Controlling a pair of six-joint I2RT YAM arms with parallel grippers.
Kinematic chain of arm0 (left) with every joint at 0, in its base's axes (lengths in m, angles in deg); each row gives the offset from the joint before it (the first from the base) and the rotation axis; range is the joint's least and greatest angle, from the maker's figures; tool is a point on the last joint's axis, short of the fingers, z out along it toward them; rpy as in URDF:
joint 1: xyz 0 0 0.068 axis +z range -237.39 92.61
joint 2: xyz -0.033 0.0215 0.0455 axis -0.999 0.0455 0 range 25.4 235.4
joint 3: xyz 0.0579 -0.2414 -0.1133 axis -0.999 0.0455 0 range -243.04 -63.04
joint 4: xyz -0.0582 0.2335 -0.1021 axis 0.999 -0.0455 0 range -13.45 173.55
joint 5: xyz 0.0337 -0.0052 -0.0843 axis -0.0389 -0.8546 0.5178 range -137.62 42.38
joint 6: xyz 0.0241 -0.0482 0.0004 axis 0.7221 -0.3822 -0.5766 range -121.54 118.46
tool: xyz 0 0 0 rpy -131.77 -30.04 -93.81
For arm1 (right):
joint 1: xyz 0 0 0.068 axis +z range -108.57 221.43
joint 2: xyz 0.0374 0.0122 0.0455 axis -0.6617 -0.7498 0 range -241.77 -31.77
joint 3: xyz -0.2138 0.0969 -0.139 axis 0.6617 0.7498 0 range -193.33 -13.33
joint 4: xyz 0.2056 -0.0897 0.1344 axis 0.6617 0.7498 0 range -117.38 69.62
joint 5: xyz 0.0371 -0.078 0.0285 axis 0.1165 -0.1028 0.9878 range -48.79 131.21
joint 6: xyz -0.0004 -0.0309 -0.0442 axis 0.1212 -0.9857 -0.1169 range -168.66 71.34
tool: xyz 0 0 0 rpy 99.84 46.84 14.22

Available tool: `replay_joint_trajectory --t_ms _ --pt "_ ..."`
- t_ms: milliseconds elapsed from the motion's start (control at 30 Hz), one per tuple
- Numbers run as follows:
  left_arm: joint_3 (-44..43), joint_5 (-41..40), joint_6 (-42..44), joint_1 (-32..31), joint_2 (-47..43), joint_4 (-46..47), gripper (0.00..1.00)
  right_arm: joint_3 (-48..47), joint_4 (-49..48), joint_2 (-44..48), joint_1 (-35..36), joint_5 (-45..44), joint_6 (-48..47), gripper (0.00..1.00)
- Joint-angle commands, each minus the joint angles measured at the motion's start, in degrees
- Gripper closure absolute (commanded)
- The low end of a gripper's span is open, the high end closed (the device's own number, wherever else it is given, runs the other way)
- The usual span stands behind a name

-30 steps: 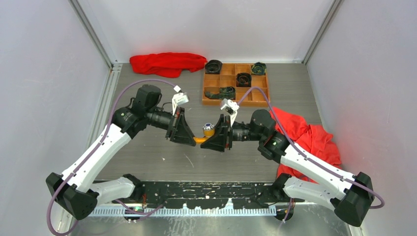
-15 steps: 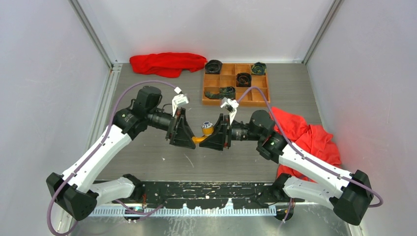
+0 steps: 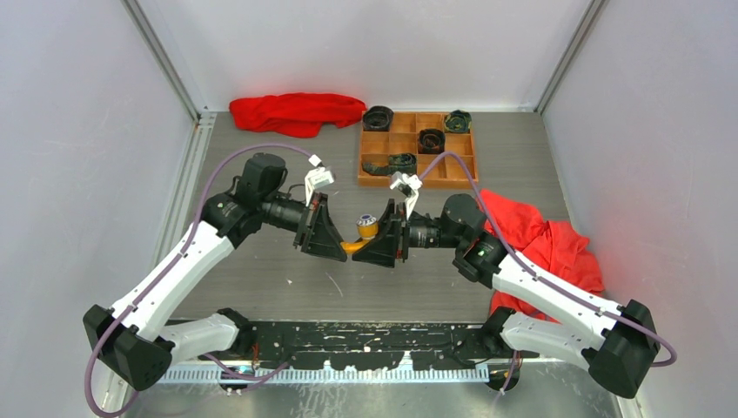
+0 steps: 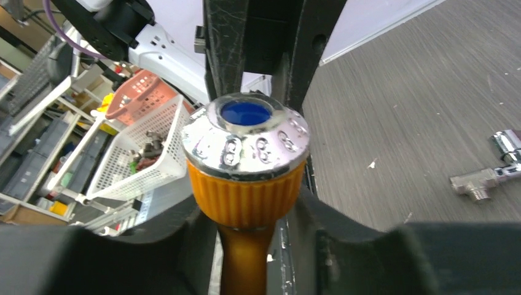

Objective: Install the water faucets

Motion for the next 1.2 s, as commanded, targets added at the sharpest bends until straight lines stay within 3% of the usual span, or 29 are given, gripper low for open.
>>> replay_joint_trajectory --t_ms 0,100,367,467,533,600,700,733,800,833,967,1000,1033,1067,1100,1167 --pt "-0.8 1.3 0.7 0.2 -1.6 2.3 1.00 -1.9 0.7 0.7 -0.2 -2.5 -0.1 0.46" --pt "-0.8 1.0 0.8 0.4 -2.0 2.2 1.00 -1.5 1.4 0.8 -0.1 -2.9 -0.7 0.45" --pt "-1.0 2.0 2.0 0.6 -1.4 0.9 1.00 0.6 -1.3 3.6 -0.2 -4.8 -1.5 0.60" --pt "-1.0 2.3 2.1 0.6 -1.3 0.9 1.00 1.2 -2.6 4.4 -0.2 -4.7 -1.5 0.72" --pt "-1.1 2.4 2.1 0.7 -1.1 1.0 1.00 1.4 -3.4 4.4 -0.1 -3.9 -1.3 0.94" --pt "-1.2 2.5 2.2 0.7 -1.0 1.1 1.00 1.7 -4.6 3.9 -0.1 -2.3 -0.8 0.99" --pt "-1.1 2.8 2.0 0.7 -0.8 1.3 1.00 2.0 -6.8 2.8 -0.1 0.5 0.7 0.99" --pt "-1.1 3.3 2.0 0.7 -0.8 1.4 1.00 1.8 -7.4 2.2 -0.2 1.6 1.2 0.95" --pt "-1.2 3.7 2.0 0.7 -0.8 1.5 1.00 1.1 -7.6 0.9 -0.1 3.0 1.8 0.66" --pt "-1.2 3.6 1.9 0.7 -0.8 1.5 1.00 0.8 -7.6 0.3 -0.1 3.4 2.0 0.60" --pt "-1.1 3.7 1.9 0.7 -0.8 1.5 1.00 0.4 -8.0 -0.6 -0.1 3.9 2.0 0.58" --pt "-1.1 3.8 1.8 0.7 -0.8 1.5 1.00 0.6 -8.4 -0.6 -0.1 4.0 2.0 0.62" --pt "-1.1 3.7 1.8 0.7 -0.8 1.5 1.00 0.6 -8.6 -0.6 -0.1 4.1 2.0 0.72" --pt "-1.1 3.9 1.7 0.7 -0.8 1.4 1.00 0.7 -8.6 -0.6 -0.1 3.9 1.9 0.91" --pt "-1.2 4.0 1.8 0.7 -0.9 1.4 1.00 0.7 -8.5 -0.5 -0.1 3.5 2.0 0.97" --pt "-1.2 4.0 1.8 0.7 -0.9 1.3 1.00 1.1 -8.8 0.0 -0.2 2.9 2.1 0.99"
